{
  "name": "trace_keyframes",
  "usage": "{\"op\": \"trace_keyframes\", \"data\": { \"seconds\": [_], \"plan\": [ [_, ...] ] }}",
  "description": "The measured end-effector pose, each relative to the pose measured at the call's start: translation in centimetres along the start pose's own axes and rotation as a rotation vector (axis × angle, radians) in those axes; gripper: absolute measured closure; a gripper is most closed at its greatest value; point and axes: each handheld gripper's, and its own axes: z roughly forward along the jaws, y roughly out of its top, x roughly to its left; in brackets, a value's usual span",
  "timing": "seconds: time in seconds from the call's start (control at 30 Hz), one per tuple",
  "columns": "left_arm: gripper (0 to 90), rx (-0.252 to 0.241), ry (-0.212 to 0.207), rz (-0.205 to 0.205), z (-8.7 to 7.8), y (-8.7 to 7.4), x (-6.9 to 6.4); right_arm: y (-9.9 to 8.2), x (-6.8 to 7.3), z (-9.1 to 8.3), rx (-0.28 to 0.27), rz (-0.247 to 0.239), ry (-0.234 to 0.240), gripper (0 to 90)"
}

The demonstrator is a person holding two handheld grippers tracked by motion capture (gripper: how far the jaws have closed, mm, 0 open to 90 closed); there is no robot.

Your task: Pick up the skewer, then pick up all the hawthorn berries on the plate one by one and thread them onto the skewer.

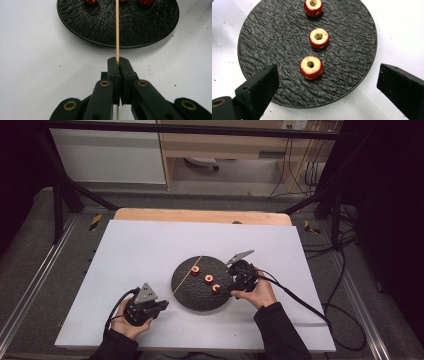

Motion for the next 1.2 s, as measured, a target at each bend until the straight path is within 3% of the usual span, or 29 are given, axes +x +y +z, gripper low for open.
{"op": "trace_keyframes", "data": {
  "seconds": [0.27,0.53,0.73,0.9,1.2],
  "plan": [
    [88.3,-0.006,0.003,0.000,0.0,0.0,0.0,1.5,0.1,1.1,0.075,0.002,0.004,10.2],
    [88.3,-0.002,0.004,0.001,0.2,-0.1,0.0,2.9,0.3,2.2,0.165,0.024,0.020,22.5],
    [88.3,0.004,0.008,0.002,0.3,0.0,0.1,3.1,0.0,3.3,0.227,0.057,0.035,32.9],
    [88.3,0.009,0.006,0.003,0.5,-0.1,0.1,3.0,0.1,3.9,0.256,0.063,0.078,42.9],
    [88.3,0.013,0.002,0.003,0.6,-0.1,0.0,3.1,0.0,4.4,0.284,0.075,0.091,50.2]
  ]
}}
